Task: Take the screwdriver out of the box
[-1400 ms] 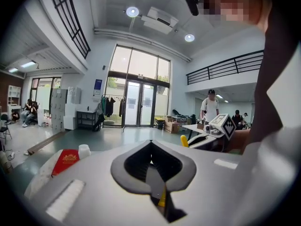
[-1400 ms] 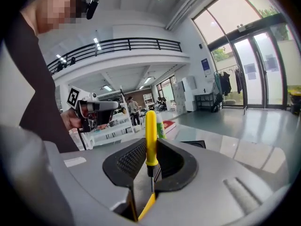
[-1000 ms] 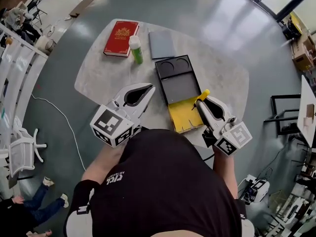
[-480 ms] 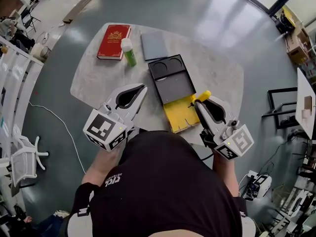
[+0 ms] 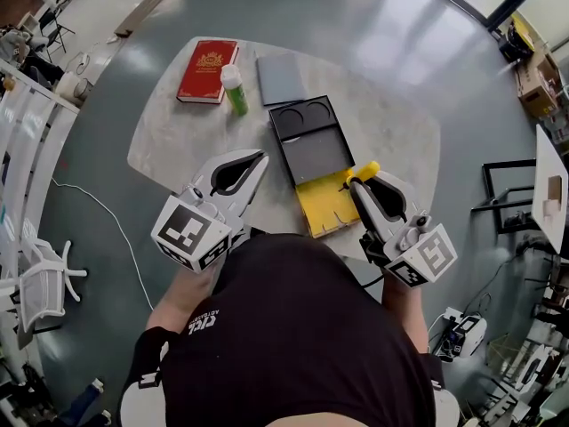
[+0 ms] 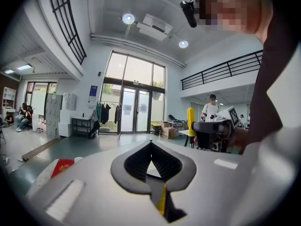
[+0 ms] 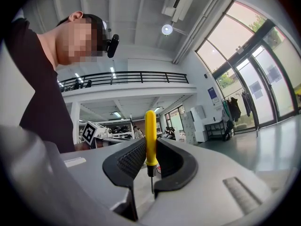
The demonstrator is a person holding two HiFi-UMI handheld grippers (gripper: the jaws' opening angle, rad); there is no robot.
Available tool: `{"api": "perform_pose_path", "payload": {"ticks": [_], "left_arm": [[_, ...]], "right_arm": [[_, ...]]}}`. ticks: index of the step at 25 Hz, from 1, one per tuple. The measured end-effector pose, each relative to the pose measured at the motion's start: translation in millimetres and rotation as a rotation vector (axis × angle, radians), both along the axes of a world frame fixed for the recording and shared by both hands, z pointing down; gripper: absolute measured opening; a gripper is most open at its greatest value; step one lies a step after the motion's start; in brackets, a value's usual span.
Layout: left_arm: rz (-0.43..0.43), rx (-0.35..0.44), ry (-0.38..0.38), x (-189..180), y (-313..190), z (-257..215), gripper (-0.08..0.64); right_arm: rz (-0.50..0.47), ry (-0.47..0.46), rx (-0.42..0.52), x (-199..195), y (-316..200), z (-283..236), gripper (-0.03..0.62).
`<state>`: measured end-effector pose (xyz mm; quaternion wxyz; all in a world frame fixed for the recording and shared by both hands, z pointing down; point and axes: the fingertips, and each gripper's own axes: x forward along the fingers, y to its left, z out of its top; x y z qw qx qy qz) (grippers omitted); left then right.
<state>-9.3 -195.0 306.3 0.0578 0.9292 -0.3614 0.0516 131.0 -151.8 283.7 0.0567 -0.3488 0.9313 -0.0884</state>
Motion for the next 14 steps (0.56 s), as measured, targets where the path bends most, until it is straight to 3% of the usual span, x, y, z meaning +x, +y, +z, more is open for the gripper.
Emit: {"api": "perform_pose_path", "payload": {"ticks": [14], "left_arm": [[-0.009,-0.006,0.005,-4.6,-0.9,1.3,0.002]], "right_arm": [[-0.014,-0.004,-0.021,-6.9,-7.0,6.0,0.08]]}}
